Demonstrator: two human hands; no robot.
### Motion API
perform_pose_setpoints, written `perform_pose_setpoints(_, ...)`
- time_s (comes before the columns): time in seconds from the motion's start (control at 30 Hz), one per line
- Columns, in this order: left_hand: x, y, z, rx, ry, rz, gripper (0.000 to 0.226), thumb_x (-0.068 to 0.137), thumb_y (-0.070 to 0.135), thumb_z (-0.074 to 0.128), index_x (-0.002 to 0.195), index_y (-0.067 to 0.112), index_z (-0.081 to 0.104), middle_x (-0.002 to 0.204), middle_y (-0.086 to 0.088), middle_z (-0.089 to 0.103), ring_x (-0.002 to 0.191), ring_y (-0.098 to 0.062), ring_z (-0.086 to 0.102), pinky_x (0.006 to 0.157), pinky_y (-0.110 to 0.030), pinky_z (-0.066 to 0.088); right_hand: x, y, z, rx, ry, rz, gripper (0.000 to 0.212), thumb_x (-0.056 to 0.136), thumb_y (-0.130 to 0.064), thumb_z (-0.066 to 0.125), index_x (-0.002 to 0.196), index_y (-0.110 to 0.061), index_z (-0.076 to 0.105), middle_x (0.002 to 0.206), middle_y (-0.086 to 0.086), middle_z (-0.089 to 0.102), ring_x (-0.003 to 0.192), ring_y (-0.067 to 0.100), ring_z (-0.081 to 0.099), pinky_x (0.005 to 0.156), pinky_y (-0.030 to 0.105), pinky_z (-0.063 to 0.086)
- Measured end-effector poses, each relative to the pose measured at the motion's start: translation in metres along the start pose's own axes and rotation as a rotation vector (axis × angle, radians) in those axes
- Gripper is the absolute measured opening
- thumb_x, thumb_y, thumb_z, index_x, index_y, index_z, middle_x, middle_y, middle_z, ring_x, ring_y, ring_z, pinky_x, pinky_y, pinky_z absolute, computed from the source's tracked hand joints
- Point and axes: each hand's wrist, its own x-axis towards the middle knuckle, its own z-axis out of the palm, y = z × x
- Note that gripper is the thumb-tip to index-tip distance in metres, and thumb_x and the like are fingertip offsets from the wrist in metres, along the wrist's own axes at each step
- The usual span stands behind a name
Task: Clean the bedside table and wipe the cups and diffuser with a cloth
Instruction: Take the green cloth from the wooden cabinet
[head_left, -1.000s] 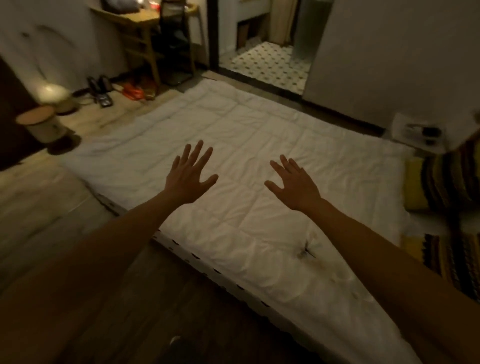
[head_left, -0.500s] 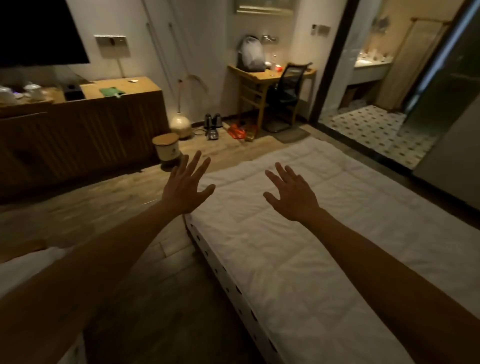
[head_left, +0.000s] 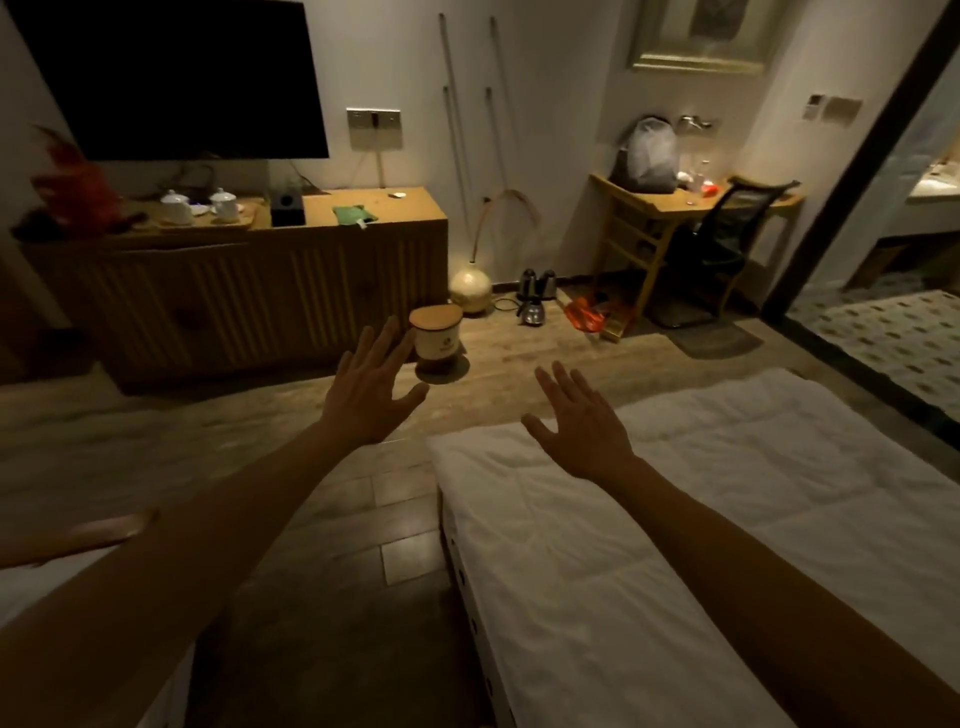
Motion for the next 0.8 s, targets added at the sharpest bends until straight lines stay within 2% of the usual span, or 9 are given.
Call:
perform_pose_setpoints(0.13,0.068,-0.032,0.014,0.043,-0.014,-0.05,0.082,0.094,0.064,0.041,0.157,0.033,-0.001,0.166,0.003,-0.014,0.153,-0.029,-0.009,0.122,-0.057,0.013,0.089,0.006,0.011,0.062,-0.05,-0.053,0.074,0.097,-0.063,0.037,0.159,-0.035,0.006,0.168,-0.004,-0.002,0.155,0.02,0.0,0.124,0.046,0.017)
perform_pose_setpoints(0.4,0.176,-0.118,0.03,-0.068,-0.013,-0.25,0.082,0.095,0.061,0.044,0.157,0.033,-0.001,0.165,0.004,-0.017,0.153,-0.028,-0.011,0.122,-0.057,0.012,0.277,-0.016,0.036,0.119,-0.106,-0.074,0.072,0.099,-0.059,0.041,0.158,-0.035,0.009,0.168,-0.003,0.0,0.155,0.022,0.0,0.122,0.044,0.015)
perform_pose_setpoints(0.63,0.296,-0.24,0.042,-0.148,0.014,-0.352,0.079,0.097,0.055,0.047,0.158,0.033,0.002,0.166,0.003,-0.013,0.153,-0.029,-0.009,0.121,-0.057,0.011,0.454,-0.073,0.084,0.025,-0.085,-0.209,0.074,0.097,-0.062,0.038,0.159,-0.032,0.009,0.168,0.0,0.003,0.154,0.025,0.006,0.121,0.046,0.02)
perform_pose_setpoints(0.8,0.383,-0.339,0.036,-0.215,-0.005,-0.348,0.077,0.097,0.056,0.045,0.158,0.034,0.004,0.166,0.005,-0.012,0.153,-0.028,-0.008,0.12,-0.058,0.009,0.59,-0.12,0.092,-0.031,-0.079,-0.265,0.073,0.098,-0.058,0.042,0.158,-0.032,0.012,0.168,0.0,0.008,0.154,0.026,0.008,0.12,0.047,0.023)
